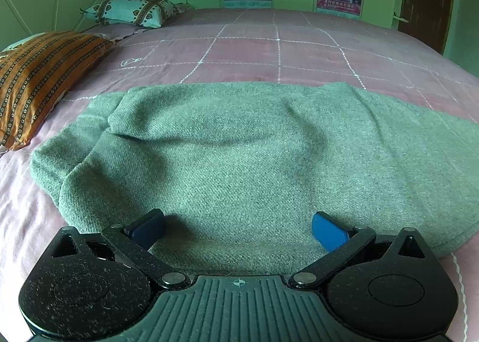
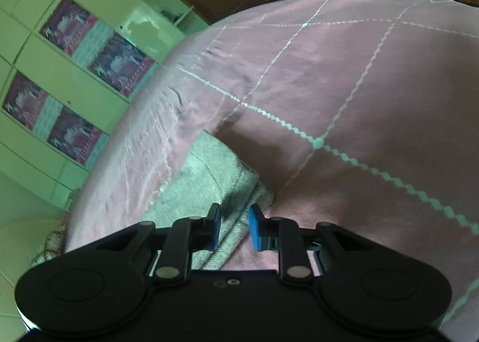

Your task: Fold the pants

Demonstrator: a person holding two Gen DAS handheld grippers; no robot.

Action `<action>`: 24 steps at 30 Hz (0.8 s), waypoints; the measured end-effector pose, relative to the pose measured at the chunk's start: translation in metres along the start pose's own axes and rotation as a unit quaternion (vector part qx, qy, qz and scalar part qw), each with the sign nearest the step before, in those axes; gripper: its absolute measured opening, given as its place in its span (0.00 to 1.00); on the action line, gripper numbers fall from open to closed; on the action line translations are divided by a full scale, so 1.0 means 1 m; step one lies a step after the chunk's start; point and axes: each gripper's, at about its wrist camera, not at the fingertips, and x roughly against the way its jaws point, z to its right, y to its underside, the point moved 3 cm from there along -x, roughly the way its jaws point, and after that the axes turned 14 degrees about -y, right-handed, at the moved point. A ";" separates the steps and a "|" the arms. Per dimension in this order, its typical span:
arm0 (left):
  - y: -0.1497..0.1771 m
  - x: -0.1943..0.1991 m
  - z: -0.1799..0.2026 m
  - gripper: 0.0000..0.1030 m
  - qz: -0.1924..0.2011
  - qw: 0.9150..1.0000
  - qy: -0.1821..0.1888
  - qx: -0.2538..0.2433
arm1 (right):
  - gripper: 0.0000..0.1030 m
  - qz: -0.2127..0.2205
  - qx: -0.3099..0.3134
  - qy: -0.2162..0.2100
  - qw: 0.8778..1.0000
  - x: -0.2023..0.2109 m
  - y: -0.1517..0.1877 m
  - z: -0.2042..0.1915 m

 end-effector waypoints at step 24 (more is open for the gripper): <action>-0.001 0.002 -0.002 1.00 -0.004 1.000 -0.003 -0.001 | 0.26 0.035 -0.018 -0.042 0.998 0.030 0.009 0.005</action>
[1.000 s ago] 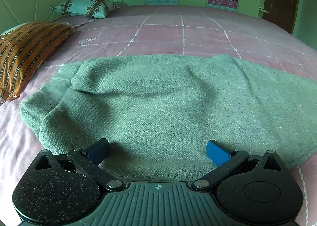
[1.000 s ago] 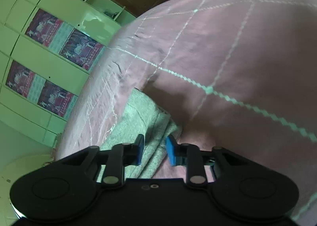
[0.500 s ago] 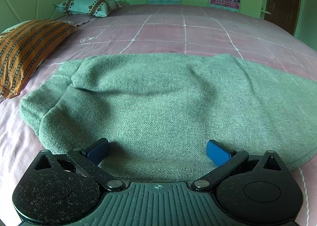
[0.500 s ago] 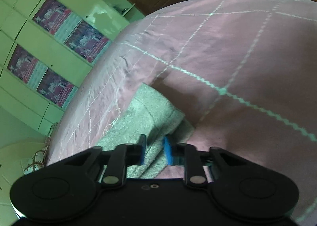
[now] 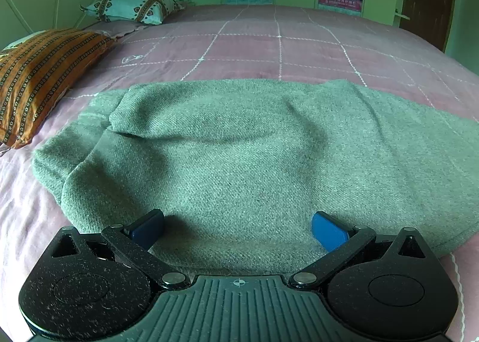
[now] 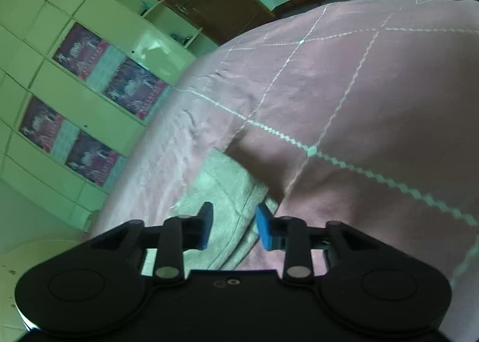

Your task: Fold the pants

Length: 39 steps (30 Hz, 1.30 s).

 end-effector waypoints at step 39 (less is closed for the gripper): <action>0.000 0.136 0.299 1.00 0.047 0.984 0.169 -0.025 | 0.24 0.019 -0.006 0.003 1.000 -0.004 0.017 0.005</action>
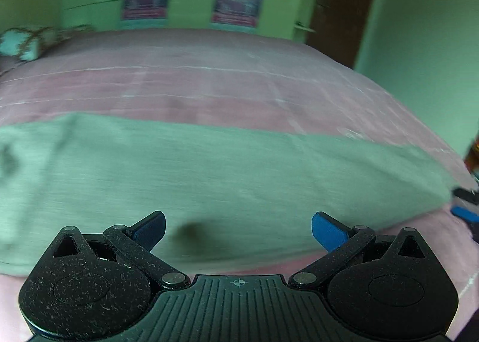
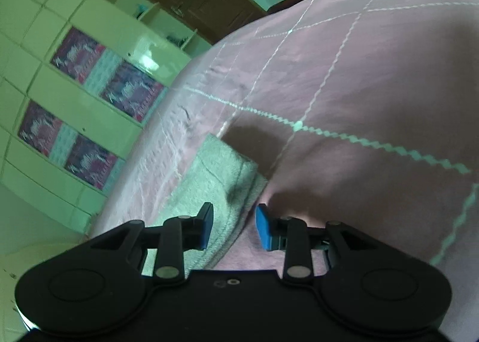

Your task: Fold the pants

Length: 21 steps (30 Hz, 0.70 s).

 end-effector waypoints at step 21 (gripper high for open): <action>0.007 -0.019 0.025 1.00 -0.010 1.000 -0.014 -0.006 | 0.00 0.011 0.141 -0.045 0.989 -0.013 -0.043 -0.050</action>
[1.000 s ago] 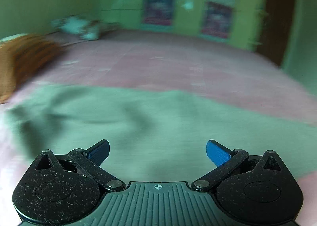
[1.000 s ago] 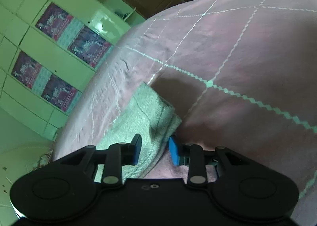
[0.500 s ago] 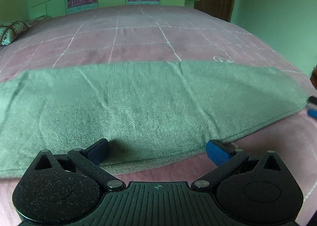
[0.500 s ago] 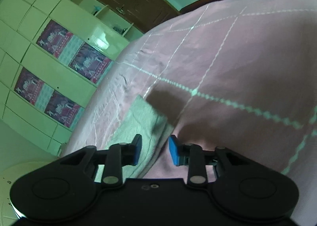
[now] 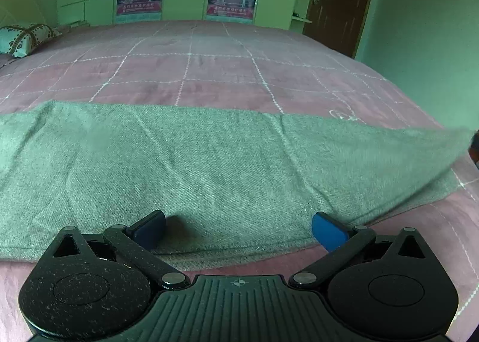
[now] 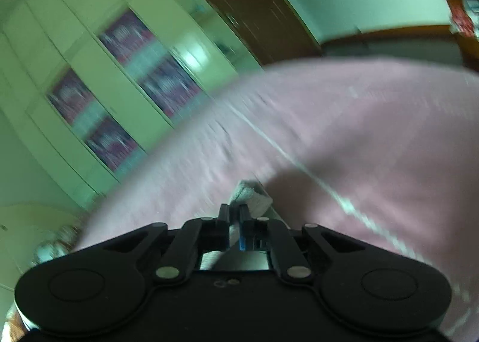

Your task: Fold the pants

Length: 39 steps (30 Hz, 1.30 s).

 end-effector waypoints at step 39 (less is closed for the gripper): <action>-0.011 0.005 -0.049 1.00 0.035 0.999 -0.025 0.023 | 0.04 -0.072 -0.032 0.050 0.996 -0.020 0.022 -0.001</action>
